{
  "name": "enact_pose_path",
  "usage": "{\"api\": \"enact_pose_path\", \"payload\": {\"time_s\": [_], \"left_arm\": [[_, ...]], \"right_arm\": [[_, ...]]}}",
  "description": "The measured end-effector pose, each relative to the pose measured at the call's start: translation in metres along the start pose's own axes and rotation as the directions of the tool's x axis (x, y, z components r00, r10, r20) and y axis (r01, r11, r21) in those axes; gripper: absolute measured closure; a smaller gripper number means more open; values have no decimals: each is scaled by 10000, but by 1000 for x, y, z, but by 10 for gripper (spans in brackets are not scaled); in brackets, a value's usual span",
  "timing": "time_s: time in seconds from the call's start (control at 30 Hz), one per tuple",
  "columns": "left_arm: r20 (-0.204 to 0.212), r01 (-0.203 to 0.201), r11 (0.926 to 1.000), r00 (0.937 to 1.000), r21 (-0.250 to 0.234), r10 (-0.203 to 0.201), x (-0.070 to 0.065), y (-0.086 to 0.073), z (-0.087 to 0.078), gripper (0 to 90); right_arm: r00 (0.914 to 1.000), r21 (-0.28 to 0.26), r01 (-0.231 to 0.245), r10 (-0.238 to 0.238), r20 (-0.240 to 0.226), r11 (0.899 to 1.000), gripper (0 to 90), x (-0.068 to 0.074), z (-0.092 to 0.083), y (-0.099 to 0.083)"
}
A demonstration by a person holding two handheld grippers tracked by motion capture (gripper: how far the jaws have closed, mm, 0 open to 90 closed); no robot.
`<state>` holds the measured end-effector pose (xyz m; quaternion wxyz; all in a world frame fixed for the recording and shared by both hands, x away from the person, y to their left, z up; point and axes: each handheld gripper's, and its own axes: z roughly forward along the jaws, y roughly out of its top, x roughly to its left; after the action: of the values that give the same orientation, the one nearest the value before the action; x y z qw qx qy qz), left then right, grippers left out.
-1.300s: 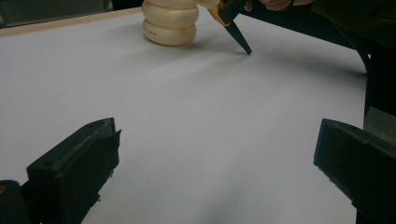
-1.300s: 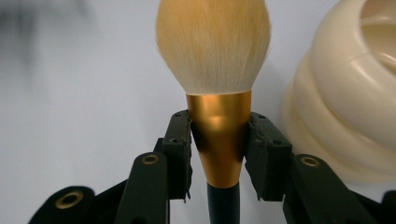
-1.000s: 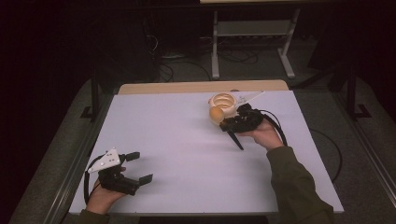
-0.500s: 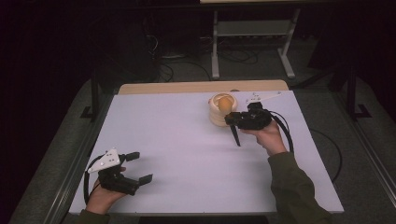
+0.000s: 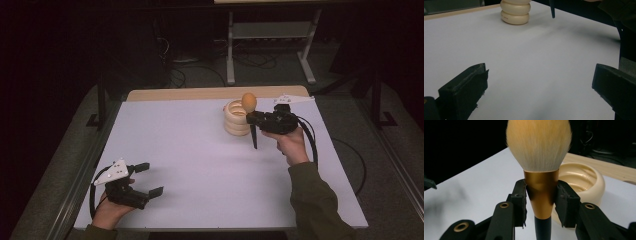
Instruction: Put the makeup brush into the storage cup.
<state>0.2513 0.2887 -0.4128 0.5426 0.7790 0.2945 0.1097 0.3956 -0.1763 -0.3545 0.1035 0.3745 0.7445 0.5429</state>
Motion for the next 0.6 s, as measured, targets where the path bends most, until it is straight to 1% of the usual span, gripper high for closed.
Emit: {"api": "enact_pose_path", "payload": {"time_s": [0.13, 0.27, 0.43, 0.53, 0.6], "left_arm": [[5, -6, 10000, 10000, -21, 6, 0, 0, 0, 0], [7, -19, 10000, 10000, 5, 19, 0, 0, 0, 0], [13, 8, 10000, 10000, -22, -8, 0, 0, 0, 0], [19, 0, 10000, 10000, -20, 0, 0, 0, 0, 0], [17, 2, 10000, 10000, -22, -2, 0, 0, 0, 0]], "right_arm": [[9999, -185, -115, 117, 83, 9998, 622, -1, -2, 3], [9994, -330, -195, 205, 289, 9993, 622, -3, -5, 8], [9988, -530, -335, 352, 326, 9980, 622, -5, -9, 15], [9983, -637, -308, 338, 469, 9975, 622, -6, -11, 20], [9981, -689, -359, 392, 473, 9970, 622, -7, -12, 22]]}}
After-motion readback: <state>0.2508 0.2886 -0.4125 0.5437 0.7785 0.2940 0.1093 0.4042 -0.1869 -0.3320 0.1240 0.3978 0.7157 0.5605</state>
